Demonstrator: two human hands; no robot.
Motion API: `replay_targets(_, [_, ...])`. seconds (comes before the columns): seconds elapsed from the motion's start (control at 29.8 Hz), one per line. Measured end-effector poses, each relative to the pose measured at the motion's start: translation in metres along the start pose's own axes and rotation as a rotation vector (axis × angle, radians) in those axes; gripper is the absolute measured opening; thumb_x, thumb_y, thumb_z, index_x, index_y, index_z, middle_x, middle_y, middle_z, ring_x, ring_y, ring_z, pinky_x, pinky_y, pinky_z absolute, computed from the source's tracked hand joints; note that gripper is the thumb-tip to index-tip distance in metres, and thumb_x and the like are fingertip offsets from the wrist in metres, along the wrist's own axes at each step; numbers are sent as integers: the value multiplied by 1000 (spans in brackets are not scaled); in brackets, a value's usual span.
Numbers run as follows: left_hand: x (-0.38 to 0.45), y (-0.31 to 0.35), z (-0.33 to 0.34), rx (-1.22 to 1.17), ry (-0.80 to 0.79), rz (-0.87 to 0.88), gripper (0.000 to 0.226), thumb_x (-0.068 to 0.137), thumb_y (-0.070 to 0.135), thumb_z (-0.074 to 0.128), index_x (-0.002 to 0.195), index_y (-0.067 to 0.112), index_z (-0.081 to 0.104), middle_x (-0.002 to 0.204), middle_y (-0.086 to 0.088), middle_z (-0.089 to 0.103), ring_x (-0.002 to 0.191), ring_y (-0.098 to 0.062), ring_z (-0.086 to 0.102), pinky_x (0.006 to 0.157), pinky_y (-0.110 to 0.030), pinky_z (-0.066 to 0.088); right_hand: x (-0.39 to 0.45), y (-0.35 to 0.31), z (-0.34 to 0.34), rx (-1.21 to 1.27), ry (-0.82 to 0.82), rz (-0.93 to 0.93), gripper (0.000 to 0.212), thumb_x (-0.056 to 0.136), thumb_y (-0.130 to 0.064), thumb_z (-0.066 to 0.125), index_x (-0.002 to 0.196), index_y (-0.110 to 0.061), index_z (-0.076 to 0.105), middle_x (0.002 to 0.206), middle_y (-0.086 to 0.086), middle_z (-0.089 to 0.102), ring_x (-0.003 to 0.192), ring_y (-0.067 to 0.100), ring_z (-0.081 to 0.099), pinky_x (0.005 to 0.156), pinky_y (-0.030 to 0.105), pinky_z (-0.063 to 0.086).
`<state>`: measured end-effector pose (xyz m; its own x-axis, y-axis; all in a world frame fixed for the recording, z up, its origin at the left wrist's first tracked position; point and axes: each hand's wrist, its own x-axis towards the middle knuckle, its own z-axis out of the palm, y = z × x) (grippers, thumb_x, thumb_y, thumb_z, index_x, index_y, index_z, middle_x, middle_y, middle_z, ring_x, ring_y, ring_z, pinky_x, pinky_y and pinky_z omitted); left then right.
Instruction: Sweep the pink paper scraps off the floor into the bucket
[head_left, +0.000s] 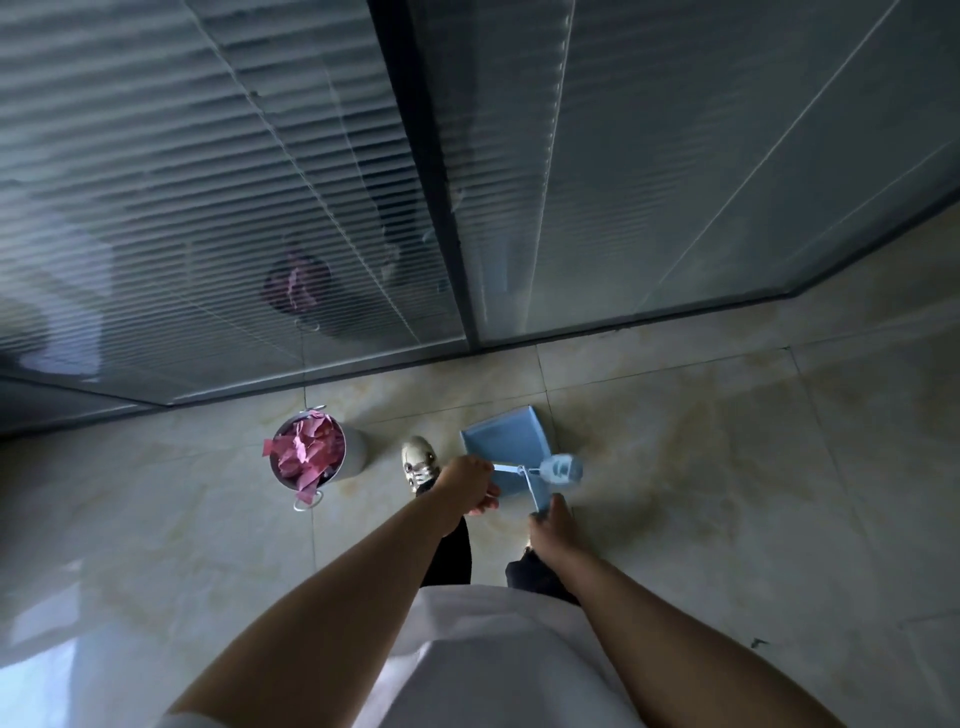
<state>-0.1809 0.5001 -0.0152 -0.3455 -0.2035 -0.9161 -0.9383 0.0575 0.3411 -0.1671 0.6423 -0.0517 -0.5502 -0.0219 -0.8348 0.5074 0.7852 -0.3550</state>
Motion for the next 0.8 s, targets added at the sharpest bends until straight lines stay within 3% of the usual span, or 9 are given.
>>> replay_targets(0.13, [4,-7,-18,-173,41,-100,25,98,11,40,77,15,52,41,0,57,25,-10,49,32,-11,35,2,-23,7,37,-11,-27,33,95,-16,45,126,-7,44,117,17,60,102,32,60,74,27,38])
replay_targets(0.3, [19,-10,-58,-231,72,-74,26,98,6,33,80,16,50,61,-9,56,27,-12,48,44,-19,34,9,-64,25,47,53,0,32,95,-13,44,125,-3,44,120,20,59,106,35,58,81,32,42])
replay_targets(0.54, [43,-19,-126,-229,118,-98,29,96,2,30,79,15,48,49,-5,58,28,-13,51,40,-12,30,32,-131,40,89,156,56,34,97,-14,38,129,-1,41,129,26,54,115,40,53,90,37,42])
replay_targets(0.67, [49,-20,-151,-260,122,-91,29,96,-1,30,78,15,47,61,-9,56,25,-10,49,33,-8,30,47,-161,45,136,161,68,38,98,-16,37,133,-3,40,132,23,53,116,39,53,92,39,43])
replay_targets(0.8, [55,-21,-166,-248,111,-86,28,97,0,32,78,14,47,63,-10,54,23,-10,47,30,-8,31,57,-171,50,147,129,147,40,95,-14,37,133,-5,38,130,20,53,102,33,54,83,36,45])
